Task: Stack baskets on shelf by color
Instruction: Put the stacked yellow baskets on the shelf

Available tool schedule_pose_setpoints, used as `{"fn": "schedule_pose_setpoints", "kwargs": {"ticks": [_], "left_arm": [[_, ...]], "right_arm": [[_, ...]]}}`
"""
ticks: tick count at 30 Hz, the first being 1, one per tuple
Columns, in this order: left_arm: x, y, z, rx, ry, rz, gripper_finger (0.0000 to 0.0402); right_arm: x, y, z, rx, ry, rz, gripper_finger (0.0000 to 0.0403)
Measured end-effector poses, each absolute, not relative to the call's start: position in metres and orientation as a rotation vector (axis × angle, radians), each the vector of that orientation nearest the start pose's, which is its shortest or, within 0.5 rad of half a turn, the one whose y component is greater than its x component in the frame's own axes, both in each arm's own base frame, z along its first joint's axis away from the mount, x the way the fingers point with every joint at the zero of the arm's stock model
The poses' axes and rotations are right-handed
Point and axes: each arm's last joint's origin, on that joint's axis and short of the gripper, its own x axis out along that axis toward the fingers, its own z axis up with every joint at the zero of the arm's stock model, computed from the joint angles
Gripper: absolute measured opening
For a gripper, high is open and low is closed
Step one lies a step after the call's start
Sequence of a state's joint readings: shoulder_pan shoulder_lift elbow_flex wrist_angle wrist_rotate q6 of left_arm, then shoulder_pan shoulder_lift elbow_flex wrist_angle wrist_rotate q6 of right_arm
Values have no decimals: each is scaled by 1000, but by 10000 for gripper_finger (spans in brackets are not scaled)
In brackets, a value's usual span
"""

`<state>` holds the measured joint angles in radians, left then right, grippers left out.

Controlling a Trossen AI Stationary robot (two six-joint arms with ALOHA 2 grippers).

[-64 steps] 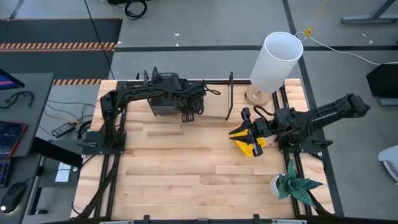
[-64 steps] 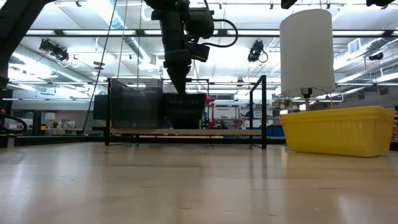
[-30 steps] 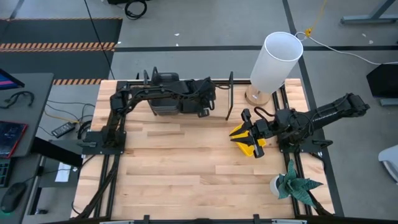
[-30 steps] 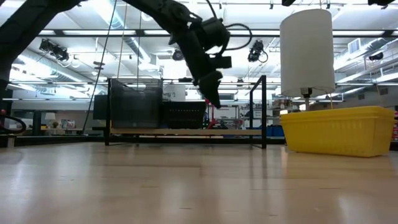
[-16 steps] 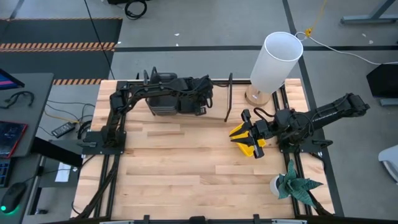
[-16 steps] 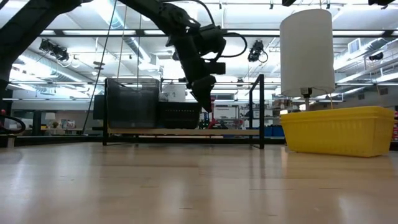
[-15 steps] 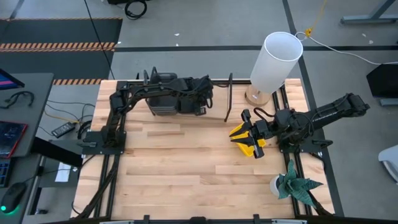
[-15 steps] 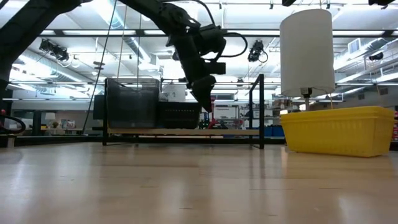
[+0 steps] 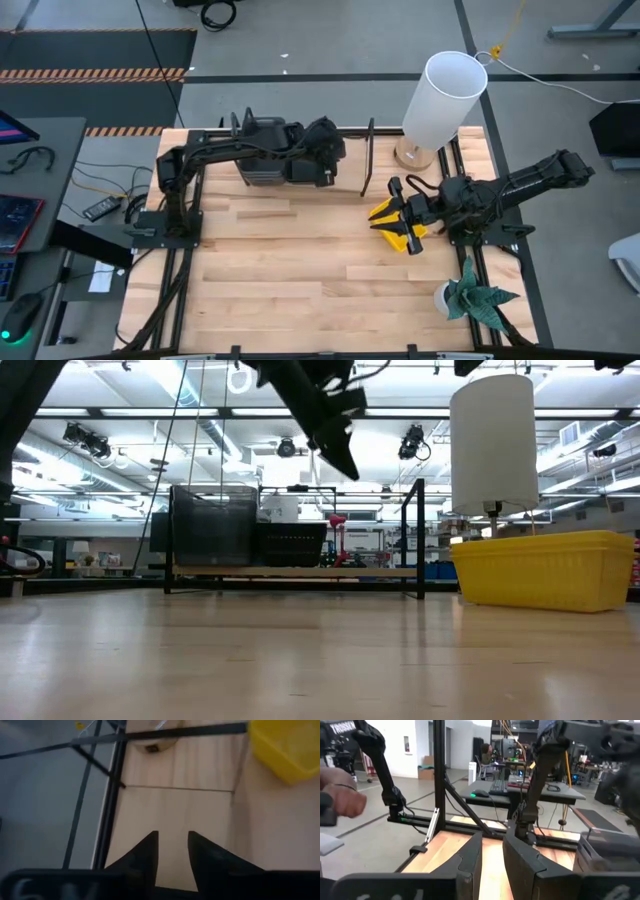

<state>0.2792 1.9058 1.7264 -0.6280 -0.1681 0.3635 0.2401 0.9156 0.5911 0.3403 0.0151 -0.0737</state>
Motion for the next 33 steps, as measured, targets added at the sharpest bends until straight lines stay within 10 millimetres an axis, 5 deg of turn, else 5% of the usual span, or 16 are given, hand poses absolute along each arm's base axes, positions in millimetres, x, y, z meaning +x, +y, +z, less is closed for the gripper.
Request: {"fn": "schedule_pose_setpoints", "kwargs": {"ticks": [13,22,33], "left_arm": [[392,79,300,256,1043,173,72],[380,24,295,232,1204,109,66],[341,-36,348,360,1063,133,66]], "right_arm": [[201,48,282,-34,95,208,83],[196,46,259,31,345,165,83],[194,44,261,78,467,61,74]]}}
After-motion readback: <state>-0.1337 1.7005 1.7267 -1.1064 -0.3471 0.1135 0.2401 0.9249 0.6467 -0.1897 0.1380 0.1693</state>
